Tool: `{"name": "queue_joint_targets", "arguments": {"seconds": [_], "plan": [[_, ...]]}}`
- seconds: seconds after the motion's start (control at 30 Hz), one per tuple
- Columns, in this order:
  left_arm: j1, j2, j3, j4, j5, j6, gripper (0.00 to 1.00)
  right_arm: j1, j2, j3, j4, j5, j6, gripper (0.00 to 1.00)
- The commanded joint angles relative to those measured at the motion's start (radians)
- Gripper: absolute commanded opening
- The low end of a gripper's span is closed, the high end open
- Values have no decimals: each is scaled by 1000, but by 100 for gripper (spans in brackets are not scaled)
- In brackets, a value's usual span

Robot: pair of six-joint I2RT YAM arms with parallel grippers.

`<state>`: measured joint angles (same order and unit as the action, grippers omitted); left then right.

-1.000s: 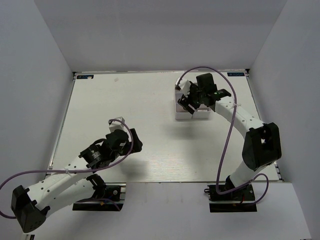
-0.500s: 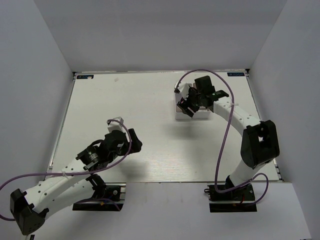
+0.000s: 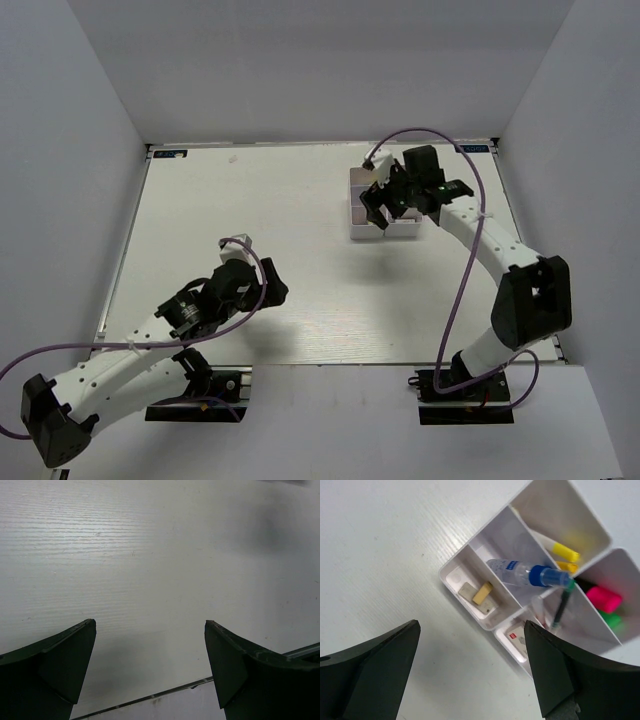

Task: Sort the stationery into containers
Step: Place the stationery into the container

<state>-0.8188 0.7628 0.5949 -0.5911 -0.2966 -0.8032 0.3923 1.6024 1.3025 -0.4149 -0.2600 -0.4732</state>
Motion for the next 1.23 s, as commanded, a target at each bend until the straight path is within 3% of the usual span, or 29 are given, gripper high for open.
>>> {"name": "queue_joint_targets", "arguments": {"seconds": [0.0,0.23,0.43,1.2], "plan": [[3,6,0,43,42,28,99,-26,-104,-14,56,19,117,90],[3,40,31,53,42,61,99,-58,-220,-118,100,195,203,90],[3,79,62,63,53,94,99,-75,-314,-195,110,249,220,90],[3,148,121,114,116,176,99,-213,-525,-330,110,237,269,90]]}}
